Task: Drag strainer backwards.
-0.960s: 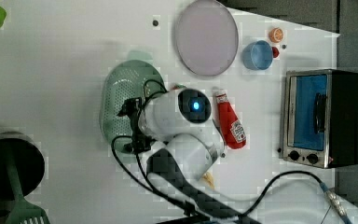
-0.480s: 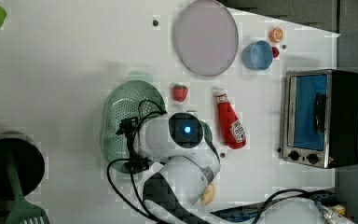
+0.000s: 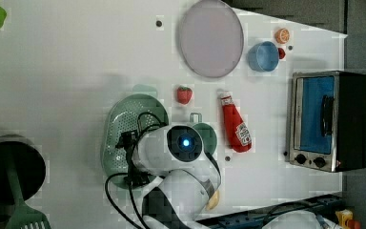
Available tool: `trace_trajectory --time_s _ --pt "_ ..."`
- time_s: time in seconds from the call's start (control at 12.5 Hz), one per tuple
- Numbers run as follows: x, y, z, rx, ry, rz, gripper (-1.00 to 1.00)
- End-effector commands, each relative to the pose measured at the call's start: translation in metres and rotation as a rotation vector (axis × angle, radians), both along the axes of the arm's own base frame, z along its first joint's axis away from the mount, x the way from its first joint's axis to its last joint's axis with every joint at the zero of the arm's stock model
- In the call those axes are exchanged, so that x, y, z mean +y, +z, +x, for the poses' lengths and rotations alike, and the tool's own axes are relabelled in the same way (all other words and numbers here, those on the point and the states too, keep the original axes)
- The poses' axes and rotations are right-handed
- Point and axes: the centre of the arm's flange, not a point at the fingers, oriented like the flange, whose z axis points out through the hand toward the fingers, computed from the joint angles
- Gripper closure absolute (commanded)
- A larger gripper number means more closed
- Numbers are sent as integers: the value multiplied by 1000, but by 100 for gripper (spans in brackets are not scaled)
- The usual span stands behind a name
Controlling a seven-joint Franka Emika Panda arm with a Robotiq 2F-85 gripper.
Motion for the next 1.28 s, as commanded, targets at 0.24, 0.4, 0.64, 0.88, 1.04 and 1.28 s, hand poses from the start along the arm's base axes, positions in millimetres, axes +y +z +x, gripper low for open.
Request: trace_trajectory --time_s 0.24,0.4,0.64,0.88,1.04,1.28 --pt "18 22 -30 -7 -7 9 -100" --pt "19 22 -43 -7 8 4 -100" --pt "20 28 -44 -61 2 36 -100" --pt "4 81 13 -218 -48 130 -100" --pt "-30 134 55 -260 8 147 -100" --pt "-116 226 110 -237 119 141 -100"
